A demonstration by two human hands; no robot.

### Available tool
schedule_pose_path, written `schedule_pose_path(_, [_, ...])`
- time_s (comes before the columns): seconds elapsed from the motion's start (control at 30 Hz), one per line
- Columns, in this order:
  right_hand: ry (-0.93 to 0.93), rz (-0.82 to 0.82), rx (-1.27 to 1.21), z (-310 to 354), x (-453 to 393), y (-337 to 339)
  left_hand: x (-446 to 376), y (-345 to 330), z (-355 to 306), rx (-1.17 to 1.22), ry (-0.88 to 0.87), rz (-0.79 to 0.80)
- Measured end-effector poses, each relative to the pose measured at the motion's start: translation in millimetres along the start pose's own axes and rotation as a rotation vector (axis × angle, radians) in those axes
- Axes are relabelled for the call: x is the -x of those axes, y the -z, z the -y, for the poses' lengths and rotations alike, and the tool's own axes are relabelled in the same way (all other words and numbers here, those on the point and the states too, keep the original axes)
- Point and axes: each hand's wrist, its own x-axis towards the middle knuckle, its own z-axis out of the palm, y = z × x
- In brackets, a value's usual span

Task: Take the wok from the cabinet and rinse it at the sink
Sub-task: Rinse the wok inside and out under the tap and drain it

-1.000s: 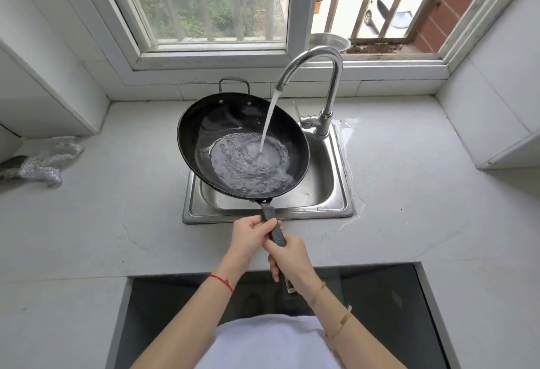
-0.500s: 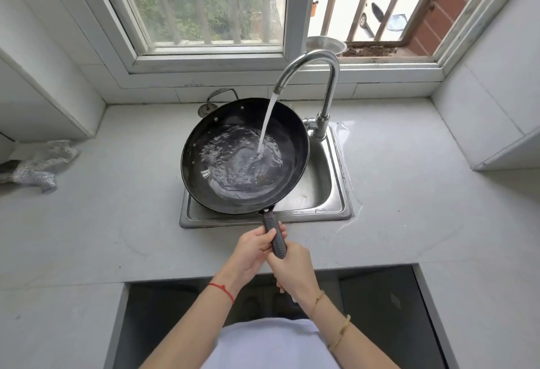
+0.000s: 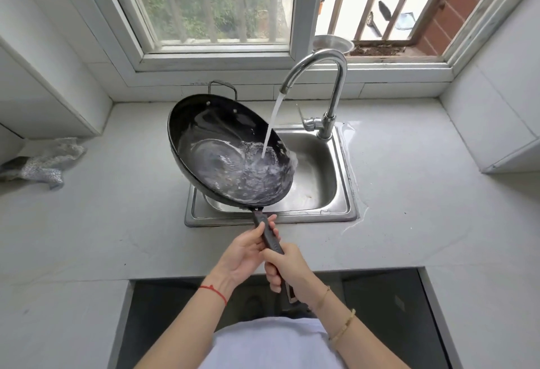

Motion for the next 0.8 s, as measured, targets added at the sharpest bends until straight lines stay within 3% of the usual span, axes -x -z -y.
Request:
schedule_pose_path(0.47, [-0.123, 0.156, -0.219, 9, -11, -4, -2, -7, -14, -0.434, -0.189, -0.206])
schedule_pose_path(0.8, [-0.145, 0.147, -0.229, 12, -18, -4, -8, -7, -17, -0.519, -0.217, -0.319])
